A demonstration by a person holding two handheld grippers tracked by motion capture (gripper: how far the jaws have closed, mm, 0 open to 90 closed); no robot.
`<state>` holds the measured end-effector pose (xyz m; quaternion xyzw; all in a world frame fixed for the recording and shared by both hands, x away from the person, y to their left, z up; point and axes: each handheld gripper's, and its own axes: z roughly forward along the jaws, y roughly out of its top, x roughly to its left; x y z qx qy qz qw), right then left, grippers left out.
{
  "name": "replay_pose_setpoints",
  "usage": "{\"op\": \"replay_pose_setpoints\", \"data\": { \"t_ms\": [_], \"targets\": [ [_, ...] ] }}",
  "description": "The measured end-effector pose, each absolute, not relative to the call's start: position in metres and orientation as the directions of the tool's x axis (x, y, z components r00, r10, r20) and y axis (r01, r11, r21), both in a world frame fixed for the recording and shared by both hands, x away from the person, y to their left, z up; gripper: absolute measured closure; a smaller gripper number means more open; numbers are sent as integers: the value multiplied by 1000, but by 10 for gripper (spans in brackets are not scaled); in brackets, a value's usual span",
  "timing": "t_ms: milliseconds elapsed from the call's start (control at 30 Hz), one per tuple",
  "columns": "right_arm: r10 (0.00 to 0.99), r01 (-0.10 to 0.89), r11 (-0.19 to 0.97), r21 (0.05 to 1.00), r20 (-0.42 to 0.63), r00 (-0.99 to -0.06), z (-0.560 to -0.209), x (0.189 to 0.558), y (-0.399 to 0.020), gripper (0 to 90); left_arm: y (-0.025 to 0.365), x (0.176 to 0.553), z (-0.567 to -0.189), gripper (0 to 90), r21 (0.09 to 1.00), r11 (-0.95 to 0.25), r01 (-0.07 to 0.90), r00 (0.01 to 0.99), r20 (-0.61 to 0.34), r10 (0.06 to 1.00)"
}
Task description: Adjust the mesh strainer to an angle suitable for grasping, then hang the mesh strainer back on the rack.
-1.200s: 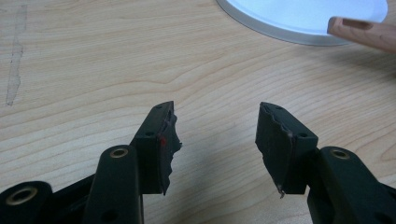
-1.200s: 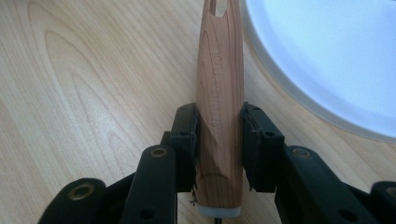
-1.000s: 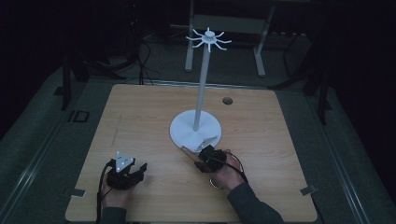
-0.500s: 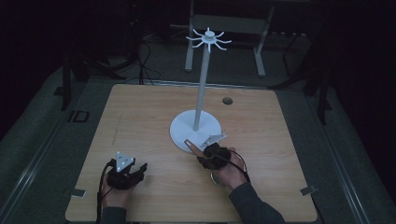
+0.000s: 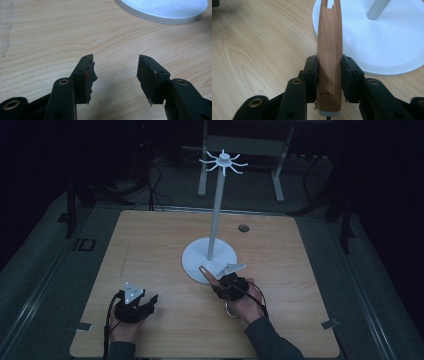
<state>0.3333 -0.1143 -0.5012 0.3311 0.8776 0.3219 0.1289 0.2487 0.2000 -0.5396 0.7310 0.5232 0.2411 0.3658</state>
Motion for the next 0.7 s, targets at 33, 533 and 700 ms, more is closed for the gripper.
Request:
{"op": "replay_pose_setpoints", "data": {
  "t_ms": [33, 533, 700],
  "targets": [
    [665, 495, 572, 654, -15, -747, -501, 333, -115, 683, 200, 249, -540, 477, 787, -185, 589, 336, -30, 941],
    [677, 481, 540, 691, -16, -736, -495, 331, -119, 683, 199, 249, -540, 476, 788, -188, 587, 338, -27, 941],
    [676, 469, 532, 705, -21, -736, -492, 330, -120, 684, 199, 249, -540, 476, 788, -186, 586, 338, -30, 941]
  ]
}}
